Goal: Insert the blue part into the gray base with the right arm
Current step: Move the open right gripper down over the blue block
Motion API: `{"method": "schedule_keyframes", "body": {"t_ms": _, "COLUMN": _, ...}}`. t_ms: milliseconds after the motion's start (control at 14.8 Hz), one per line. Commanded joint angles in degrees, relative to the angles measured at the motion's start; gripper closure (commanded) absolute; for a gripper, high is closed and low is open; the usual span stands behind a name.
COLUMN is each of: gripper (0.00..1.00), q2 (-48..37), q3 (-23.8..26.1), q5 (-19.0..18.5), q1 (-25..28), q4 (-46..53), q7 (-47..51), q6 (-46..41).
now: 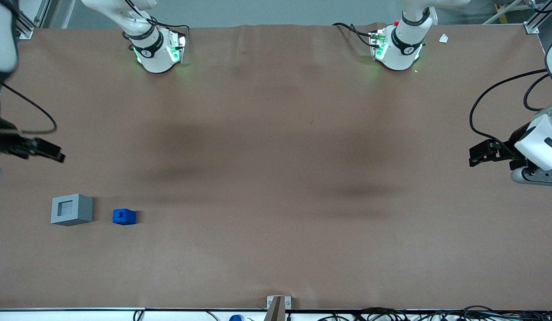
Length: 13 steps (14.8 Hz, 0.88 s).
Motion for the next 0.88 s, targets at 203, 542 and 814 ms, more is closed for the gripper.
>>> {"method": "schedule_keyframes", "body": {"t_ms": 203, "gripper": 0.00, "q2": 12.4, "q3": 0.0, "q5": 0.5, "q1": -1.1, "q4": -4.9, "q7": 0.6, "q6": 15.1}}
{"method": "schedule_keyframes", "body": {"t_ms": 542, "gripper": 0.00, "q2": 20.4, "q3": 0.1, "q5": 3.6, "q1": 0.7, "q4": -7.0, "q7": 0.4, "q6": 26.9}}
{"method": "schedule_keyframes", "body": {"t_ms": 814, "gripper": 0.00, "q2": 22.5, "q3": 0.0, "q5": 3.2, "q1": 2.3, "q4": -6.8, "q7": 0.0, "q6": 30.2}}
